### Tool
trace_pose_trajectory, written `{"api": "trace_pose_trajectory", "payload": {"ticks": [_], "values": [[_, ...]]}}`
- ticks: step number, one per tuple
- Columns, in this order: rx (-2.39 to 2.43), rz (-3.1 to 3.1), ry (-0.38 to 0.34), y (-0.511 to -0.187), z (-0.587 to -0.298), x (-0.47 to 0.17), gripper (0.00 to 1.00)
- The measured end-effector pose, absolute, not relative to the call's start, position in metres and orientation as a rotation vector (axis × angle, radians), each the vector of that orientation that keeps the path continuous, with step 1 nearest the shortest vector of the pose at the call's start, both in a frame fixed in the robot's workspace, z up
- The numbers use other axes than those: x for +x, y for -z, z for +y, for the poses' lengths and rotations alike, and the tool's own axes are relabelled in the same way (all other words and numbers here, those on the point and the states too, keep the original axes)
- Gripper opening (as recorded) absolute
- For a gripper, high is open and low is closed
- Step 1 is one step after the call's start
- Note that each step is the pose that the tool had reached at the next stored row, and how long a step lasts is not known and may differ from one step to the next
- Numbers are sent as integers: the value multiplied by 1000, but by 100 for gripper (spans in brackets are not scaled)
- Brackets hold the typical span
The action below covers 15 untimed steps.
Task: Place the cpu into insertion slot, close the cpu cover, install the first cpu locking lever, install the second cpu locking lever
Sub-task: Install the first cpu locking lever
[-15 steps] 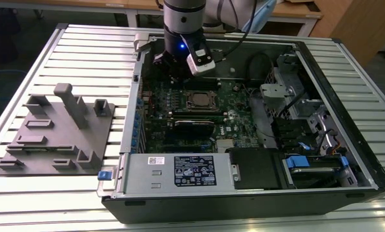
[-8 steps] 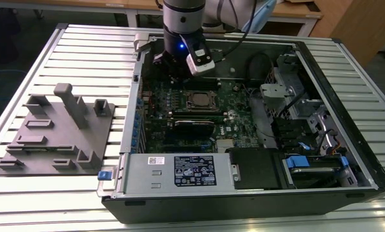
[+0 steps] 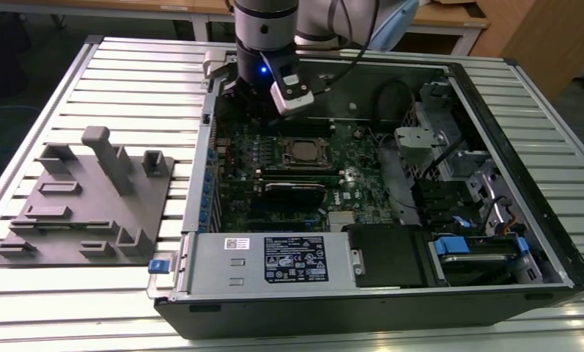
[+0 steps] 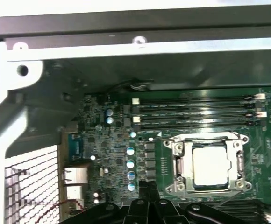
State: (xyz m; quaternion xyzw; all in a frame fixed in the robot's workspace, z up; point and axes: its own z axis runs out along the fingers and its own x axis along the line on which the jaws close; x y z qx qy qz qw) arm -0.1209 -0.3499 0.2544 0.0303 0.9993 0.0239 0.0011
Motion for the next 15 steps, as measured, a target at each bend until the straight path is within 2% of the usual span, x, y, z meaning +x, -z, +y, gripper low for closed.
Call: {"api": "trace_pose_trajectory", "payload": {"ticks": [15], "values": [[119, 3134, -75, -254, -342, -125, 11]]}}
